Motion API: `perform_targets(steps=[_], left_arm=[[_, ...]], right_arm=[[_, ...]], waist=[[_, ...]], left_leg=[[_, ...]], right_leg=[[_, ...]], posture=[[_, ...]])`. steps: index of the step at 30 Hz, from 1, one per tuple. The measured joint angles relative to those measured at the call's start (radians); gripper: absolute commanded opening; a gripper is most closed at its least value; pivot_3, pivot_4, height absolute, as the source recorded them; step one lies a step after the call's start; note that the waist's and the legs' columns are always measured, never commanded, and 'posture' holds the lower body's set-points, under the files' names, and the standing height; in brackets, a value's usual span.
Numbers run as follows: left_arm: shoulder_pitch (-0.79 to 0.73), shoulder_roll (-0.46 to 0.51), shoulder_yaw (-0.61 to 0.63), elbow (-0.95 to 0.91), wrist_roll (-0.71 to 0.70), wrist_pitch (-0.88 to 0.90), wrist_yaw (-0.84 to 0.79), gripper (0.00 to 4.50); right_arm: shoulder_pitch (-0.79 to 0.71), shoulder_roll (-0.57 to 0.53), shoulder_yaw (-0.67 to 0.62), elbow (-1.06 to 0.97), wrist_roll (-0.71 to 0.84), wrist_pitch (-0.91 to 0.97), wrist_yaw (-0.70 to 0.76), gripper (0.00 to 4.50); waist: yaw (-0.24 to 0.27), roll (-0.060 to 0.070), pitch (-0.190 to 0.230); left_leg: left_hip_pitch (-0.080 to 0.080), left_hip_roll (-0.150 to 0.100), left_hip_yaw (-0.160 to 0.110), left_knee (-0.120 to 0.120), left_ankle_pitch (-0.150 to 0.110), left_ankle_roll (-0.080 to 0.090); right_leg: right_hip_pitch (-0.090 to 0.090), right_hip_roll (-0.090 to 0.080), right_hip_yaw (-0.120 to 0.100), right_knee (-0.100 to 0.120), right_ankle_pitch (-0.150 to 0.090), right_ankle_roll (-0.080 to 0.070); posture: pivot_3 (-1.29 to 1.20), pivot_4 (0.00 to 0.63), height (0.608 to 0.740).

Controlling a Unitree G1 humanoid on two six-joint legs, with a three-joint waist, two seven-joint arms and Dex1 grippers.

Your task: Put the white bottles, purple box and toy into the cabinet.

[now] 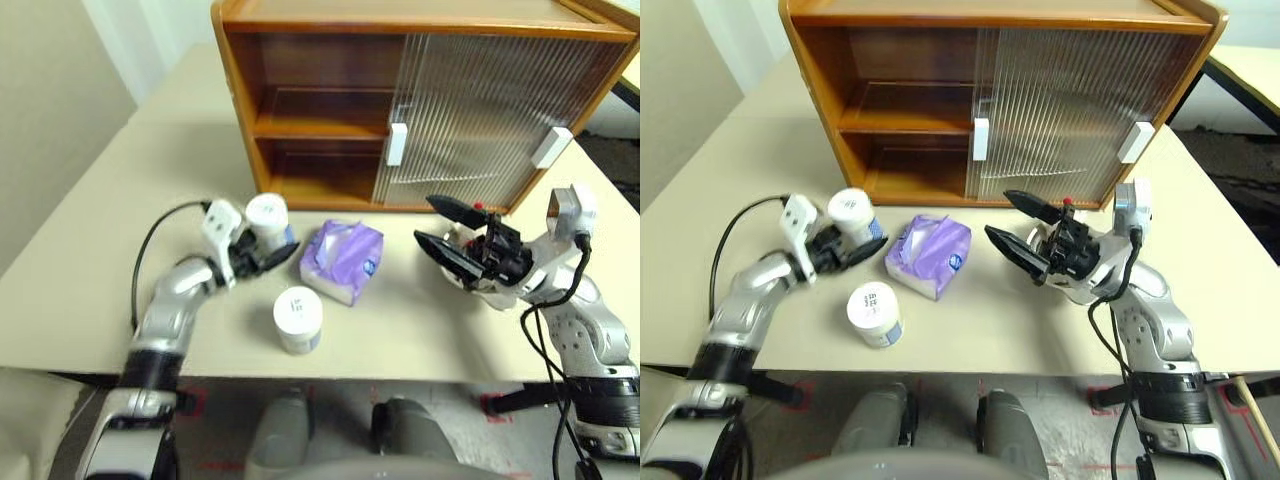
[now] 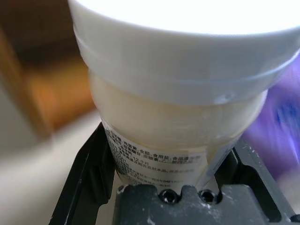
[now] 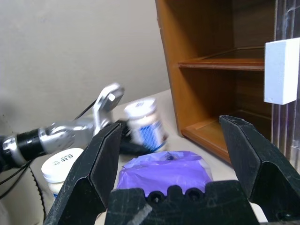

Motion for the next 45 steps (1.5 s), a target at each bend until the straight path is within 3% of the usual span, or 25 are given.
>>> perform_targets(steps=[7, 18, 29, 38, 45], left_arm=[[-0.196, -0.085, -0.052, 0.221, 0.084, -0.015, 0.086, 3.15], [-0.331, -0.164, -0.067, 0.462, 0.186, -0.129, 0.244, 3.15], [-0.471, -0.231, -0.033, 0.691, 0.198, -0.151, 0.412, 3.15], [-0.588, -0.246, -0.026, 0.874, 0.212, -0.169, 0.470, 3.15], [-0.618, -0.247, -0.019, 0.935, 0.229, -0.189, 0.496, 3.15]], right_arm=[[0.030, 0.018, 0.008, -0.029, -0.011, -0.012, -0.011, 4.50], [0.060, 0.083, 0.042, -0.071, -0.103, -0.121, -0.072, 4.50], [0.056, 0.102, 0.076, -0.070, -0.117, -0.135, -0.088, 4.50], [0.056, 0.106, 0.087, -0.074, -0.119, -0.136, -0.108, 4.50], [0.047, 0.074, 0.086, -0.076, -0.177, -0.118, -0.205, 4.50]], waist=[[-0.021, 0.000, 0.000], [-0.041, -0.001, 0.000], [-0.056, -0.002, 0.000], [-0.062, -0.002, 0.001], [-0.065, -0.004, 0.002]], left_leg=[[-0.003, -0.001, -0.001, 0.000, -0.001, -0.001], [-0.003, -0.002, -0.001, 0.000, -0.001, -0.001], [-0.003, -0.003, -0.001, 0.000, -0.001, -0.001], [-0.002, -0.004, -0.001, 0.000, -0.001, -0.001], [-0.001, -0.005, -0.001, 0.000, 0.000, -0.001]], right_leg=[[-0.002, 0.002, 0.002, -0.002, -0.001, 0.002], [-0.002, 0.002, 0.003, -0.001, 0.000, 0.004], [-0.002, 0.002, 0.003, -0.001, 0.000, 0.004], [-0.002, 0.002, 0.004, -0.001, 0.000, 0.005], [-0.001, 0.002, 0.006, 0.001, 0.000, 0.005]], posture=[[0.07, 0.038, 0.740], [0.05, 0.040, 0.740], [0.03, 0.041, 0.740], [0.00, 0.050, 0.740], [-0.02, 0.066, 0.740]])
